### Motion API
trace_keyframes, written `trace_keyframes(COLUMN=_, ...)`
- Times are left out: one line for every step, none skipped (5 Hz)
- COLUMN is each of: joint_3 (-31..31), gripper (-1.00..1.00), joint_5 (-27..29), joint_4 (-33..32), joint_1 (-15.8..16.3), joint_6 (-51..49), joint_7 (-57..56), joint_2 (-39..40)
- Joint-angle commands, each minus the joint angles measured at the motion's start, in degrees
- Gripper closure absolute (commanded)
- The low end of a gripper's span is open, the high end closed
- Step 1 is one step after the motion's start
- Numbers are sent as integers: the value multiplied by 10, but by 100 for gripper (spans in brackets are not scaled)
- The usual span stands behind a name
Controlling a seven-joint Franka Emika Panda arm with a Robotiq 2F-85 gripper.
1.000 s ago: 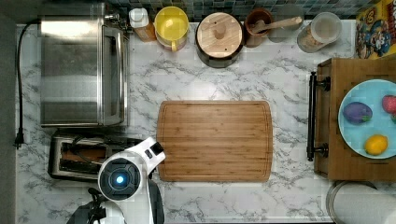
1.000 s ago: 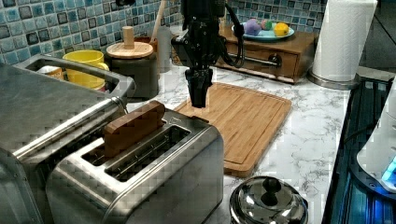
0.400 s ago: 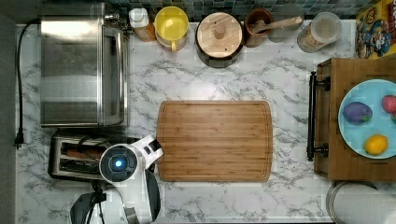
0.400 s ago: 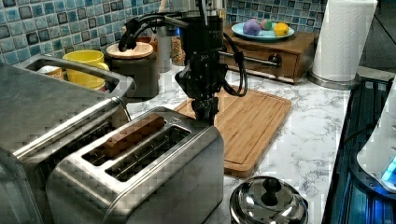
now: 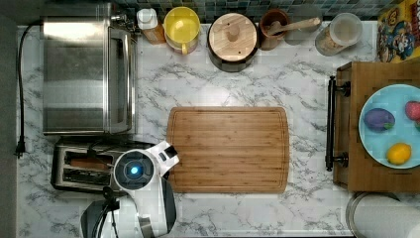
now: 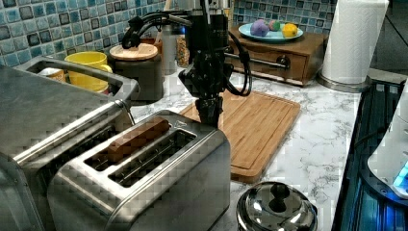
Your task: Turn on the toaster.
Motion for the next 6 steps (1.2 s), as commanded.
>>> trace_keyframes(joint_3=13, gripper=100, joint_5=81, joint_4=31, joint_1=33, joint_6=23, joint_7=-29, joint_2=61)
trace_keyframes(joint_3=-12, gripper=100, joint_5=84, joint_4=35, joint_1=84, joint_6=40, joint_7=-30, joint_2=71)
trace_keyframes(joint_3=13, gripper=100, joint_5=56, joint_4=24, joint_1=47, joint_6=44, joint_7=-4, joint_2=100)
trace_keyframes(joint_3=6, gripper=100, joint_5=35, joint_4=8, joint_1=42, joint_6=45, joint_7=15, joint_2=124)
trace_keyframes(joint_3=7, gripper=100, joint_5=30, joint_4=-10, joint_1=45, joint_6=61, joint_7=27, joint_2=141)
trace_keyframes(joint_3=3, gripper=100, joint_5=30, joint_4=-24, joint_1=42, joint_6=52, joint_7=28, joint_2=138)
